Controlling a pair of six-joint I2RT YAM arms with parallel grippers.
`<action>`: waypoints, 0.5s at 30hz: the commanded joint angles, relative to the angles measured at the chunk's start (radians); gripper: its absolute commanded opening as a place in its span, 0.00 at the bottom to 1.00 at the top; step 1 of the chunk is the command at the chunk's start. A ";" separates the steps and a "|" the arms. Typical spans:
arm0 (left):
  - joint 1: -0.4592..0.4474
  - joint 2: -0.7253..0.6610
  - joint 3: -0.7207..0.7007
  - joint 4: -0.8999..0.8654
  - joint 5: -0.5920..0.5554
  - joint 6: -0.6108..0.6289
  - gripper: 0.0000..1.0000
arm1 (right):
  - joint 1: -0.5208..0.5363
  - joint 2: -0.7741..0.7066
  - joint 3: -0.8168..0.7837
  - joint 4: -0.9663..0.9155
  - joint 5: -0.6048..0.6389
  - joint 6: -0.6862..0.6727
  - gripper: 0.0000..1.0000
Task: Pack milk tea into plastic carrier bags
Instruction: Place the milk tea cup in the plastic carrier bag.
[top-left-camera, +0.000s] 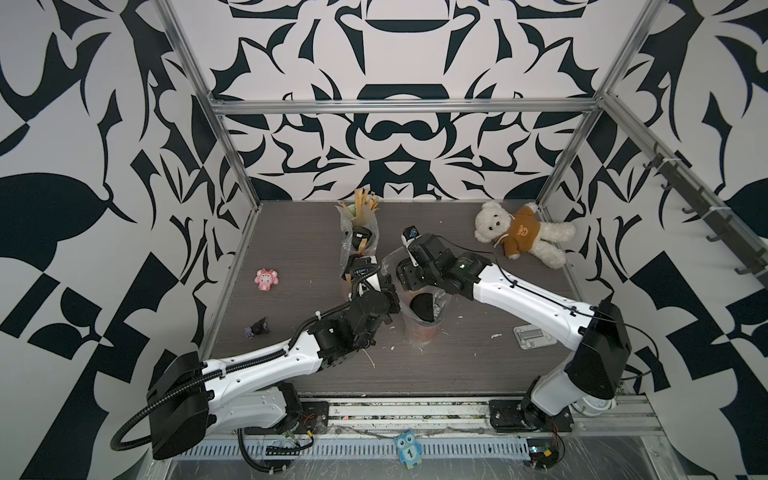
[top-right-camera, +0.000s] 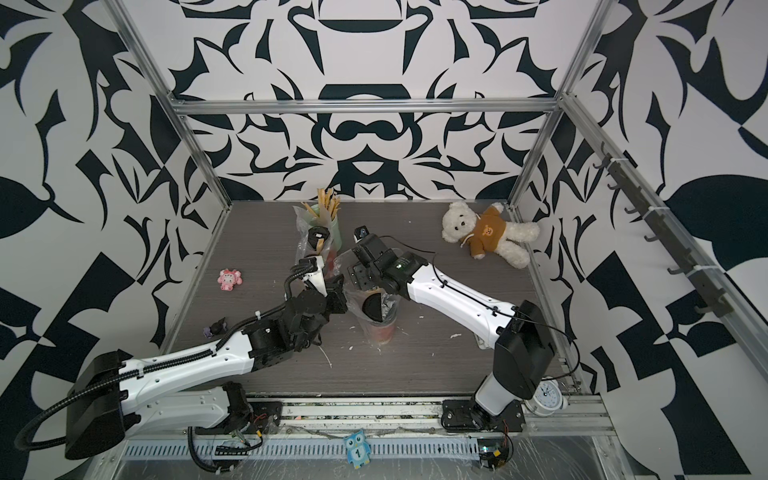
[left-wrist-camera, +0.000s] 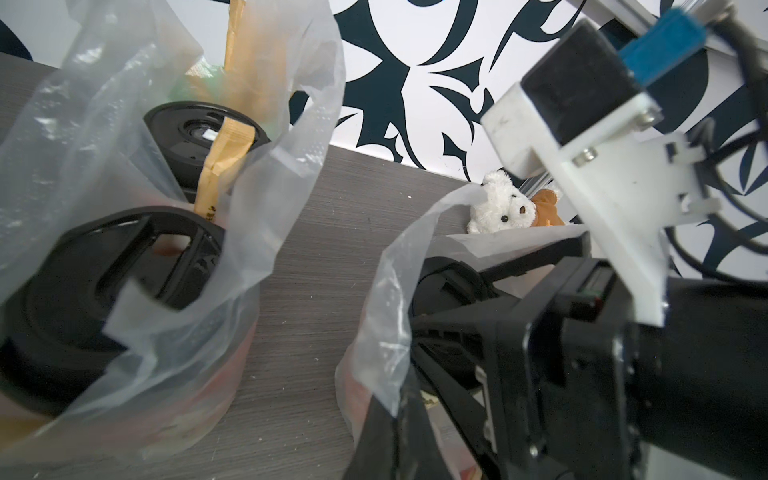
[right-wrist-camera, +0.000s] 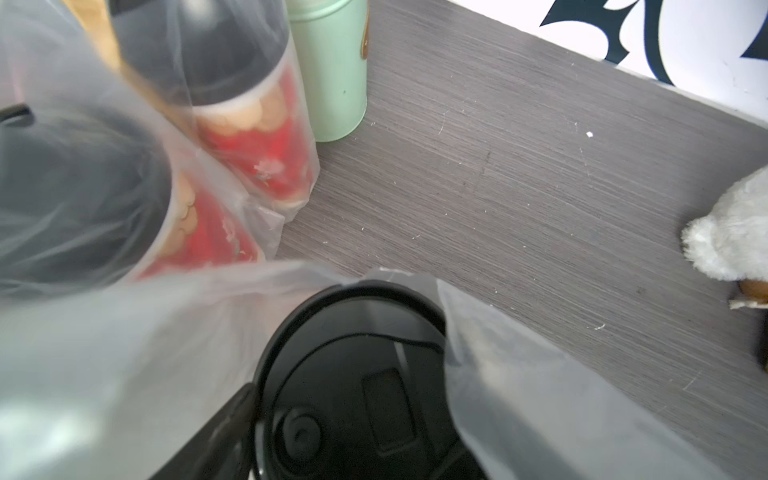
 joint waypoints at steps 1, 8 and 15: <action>0.002 0.007 -0.019 0.009 -0.011 -0.025 0.00 | 0.001 -0.053 0.039 -0.036 -0.016 0.015 0.86; 0.002 0.016 -0.027 0.002 -0.013 -0.034 0.00 | 0.002 -0.109 0.101 -0.097 -0.024 0.018 0.87; 0.002 0.022 -0.051 -0.004 -0.023 -0.066 0.00 | -0.002 -0.143 0.255 -0.196 -0.025 -0.055 0.78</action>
